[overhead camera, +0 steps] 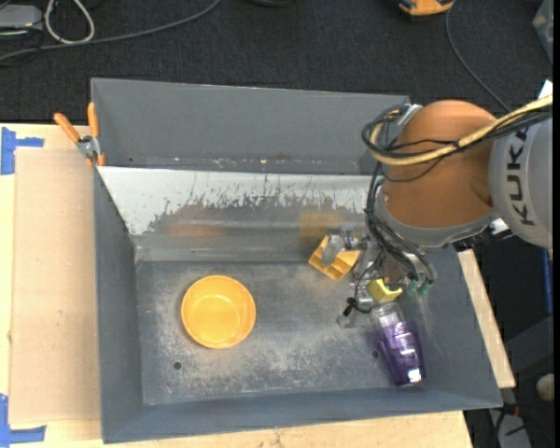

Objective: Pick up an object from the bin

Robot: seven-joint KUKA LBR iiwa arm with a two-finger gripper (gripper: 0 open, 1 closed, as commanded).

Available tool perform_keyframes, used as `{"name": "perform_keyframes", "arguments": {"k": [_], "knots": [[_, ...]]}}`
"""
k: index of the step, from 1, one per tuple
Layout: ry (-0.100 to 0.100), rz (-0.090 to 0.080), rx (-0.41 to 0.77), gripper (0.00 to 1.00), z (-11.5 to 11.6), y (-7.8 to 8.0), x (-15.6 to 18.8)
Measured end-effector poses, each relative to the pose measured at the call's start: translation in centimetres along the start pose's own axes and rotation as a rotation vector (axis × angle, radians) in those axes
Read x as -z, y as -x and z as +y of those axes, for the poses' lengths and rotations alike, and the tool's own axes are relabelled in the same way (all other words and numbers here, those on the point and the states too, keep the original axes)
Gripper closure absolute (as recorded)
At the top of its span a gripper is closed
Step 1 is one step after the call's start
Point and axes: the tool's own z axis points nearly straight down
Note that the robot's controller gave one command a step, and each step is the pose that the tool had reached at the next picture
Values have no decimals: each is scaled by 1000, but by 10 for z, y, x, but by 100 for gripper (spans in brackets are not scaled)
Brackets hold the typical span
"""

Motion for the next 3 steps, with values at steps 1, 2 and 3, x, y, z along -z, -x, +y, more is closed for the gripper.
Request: {"name": "perform_keyframes", "arguments": {"k": [1, 2, 3], "knots": [[0, -5, 134, 0, 68, 15, -46], [-2, -2, 1, 0, 103, -19, -42], [1, -11, 21, 0, 127, -27, -79]]}}
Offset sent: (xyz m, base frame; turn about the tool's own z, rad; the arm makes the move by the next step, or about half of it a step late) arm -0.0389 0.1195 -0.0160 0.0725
